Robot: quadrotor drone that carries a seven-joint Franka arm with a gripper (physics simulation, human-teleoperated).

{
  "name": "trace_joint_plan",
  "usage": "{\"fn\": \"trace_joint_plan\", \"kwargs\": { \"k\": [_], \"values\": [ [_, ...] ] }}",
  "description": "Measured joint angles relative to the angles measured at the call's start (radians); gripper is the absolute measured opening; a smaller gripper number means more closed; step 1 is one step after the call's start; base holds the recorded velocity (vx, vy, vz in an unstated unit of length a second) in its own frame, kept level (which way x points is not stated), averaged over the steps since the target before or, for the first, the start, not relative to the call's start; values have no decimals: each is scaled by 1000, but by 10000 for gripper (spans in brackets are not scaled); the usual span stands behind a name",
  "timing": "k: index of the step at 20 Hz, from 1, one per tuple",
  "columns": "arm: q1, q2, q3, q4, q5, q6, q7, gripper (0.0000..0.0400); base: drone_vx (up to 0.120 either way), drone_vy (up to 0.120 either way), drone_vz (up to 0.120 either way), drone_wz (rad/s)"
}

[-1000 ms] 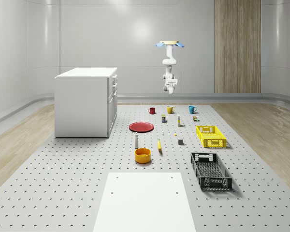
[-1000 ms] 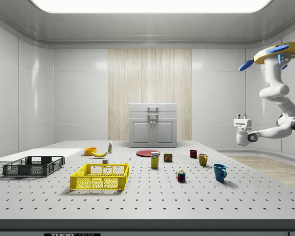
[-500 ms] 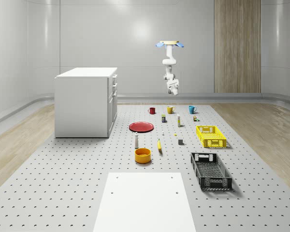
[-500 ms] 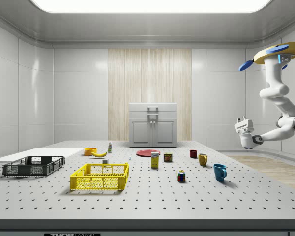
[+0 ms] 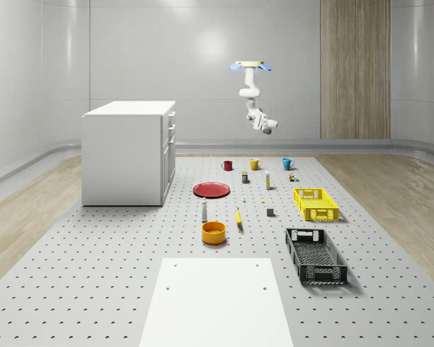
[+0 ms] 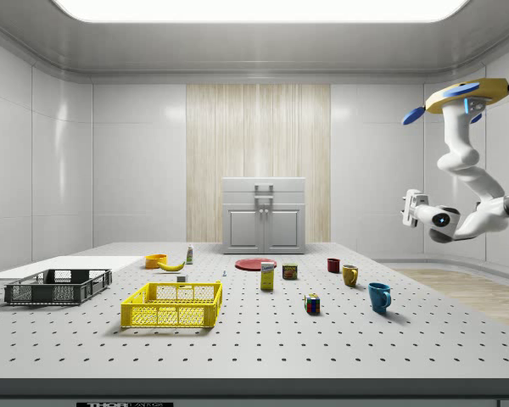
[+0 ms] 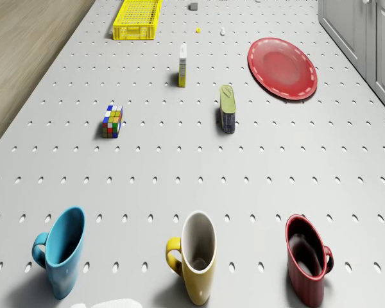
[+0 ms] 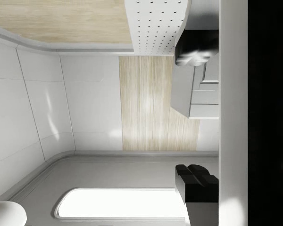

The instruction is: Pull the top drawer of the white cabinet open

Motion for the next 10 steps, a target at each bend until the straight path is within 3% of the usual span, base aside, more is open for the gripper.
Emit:
{"fn": "trace_joint_plan", "kwargs": {
  "k": [5, 10],
  "values": [
    [54, -26, -60, -45, 60, 22, -7, 306, 120, -120, 0, 0],
    [98, -52, -95, -65, 75, 47, -3, 305, 120, -120, 120, 0]
  ]
}}
